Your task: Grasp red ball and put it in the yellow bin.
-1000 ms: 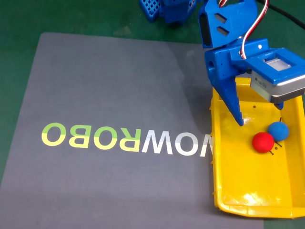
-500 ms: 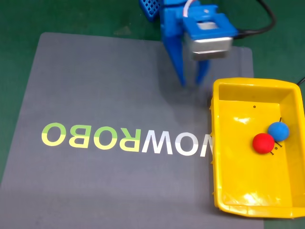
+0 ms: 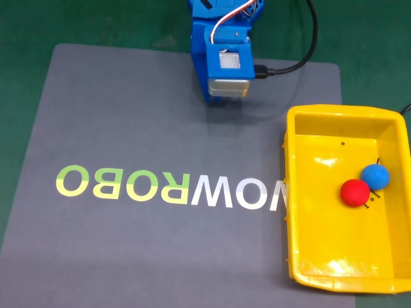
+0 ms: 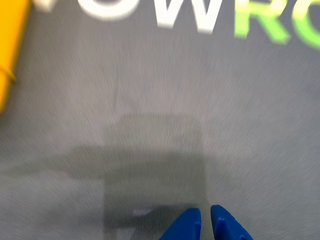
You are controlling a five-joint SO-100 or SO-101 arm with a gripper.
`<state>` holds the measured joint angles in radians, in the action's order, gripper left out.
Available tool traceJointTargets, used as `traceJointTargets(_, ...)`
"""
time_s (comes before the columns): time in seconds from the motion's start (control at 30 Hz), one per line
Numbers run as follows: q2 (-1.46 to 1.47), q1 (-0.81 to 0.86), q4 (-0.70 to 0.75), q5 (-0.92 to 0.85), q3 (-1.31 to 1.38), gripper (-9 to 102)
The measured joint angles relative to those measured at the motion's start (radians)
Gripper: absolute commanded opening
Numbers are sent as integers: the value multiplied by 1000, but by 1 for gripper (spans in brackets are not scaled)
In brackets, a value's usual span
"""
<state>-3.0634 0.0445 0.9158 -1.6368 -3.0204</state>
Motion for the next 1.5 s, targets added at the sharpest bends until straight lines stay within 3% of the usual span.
traceJointTargets(0.23, -87, 3, 67, -8, -46, 0)
traceJointTargets(0.47, -236, -26, 344, 14, -46, 0)
traceJointTargets(0.7, -247, -28, 437, 6, -46, 0)
traceJointTargets(1.5, -249, -28, 454, 0, -46, 0)
